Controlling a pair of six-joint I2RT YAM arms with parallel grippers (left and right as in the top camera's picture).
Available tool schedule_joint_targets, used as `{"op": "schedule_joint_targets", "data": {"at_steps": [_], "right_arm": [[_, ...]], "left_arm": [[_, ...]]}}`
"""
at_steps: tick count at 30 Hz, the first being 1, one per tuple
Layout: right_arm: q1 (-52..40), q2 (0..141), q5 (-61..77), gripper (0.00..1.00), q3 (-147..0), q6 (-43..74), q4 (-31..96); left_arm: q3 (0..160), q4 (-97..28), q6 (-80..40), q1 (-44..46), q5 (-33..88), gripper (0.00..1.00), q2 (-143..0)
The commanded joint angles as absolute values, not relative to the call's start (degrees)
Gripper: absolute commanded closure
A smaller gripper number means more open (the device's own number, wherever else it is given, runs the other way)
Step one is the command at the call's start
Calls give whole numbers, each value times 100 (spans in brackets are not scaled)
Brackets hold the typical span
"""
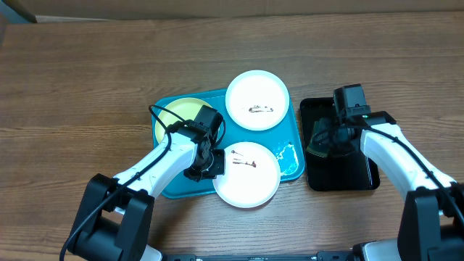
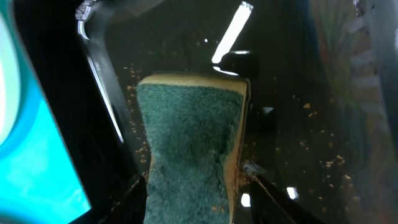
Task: Clean dirty plates on tray and stack at the side
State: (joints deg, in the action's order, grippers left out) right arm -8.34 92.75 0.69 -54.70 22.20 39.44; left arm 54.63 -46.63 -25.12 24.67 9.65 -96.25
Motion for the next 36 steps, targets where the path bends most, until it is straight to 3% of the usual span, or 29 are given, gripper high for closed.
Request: {"op": "schedule_joint_targets", "data": {"at_steps": [1,14,21,36], "right_arm": [[-869,9470,82,46,-5590,2307,3903],[-867,9623,89,42,-5955,2405,4058],[-869,9625,49,47,-6381,2408,4431],[-945,10267,309,48,-6370,2410,4595]], "left_arm": [[5561,-4646,-2488,2493,902,96,-9653],[5561,-4646,-2488,2493,902,96,-9653],[5561,-4648,-2488,2493,902,96,-9653],[5561,-4648,-2488,2493,902,96,-9653]]}}
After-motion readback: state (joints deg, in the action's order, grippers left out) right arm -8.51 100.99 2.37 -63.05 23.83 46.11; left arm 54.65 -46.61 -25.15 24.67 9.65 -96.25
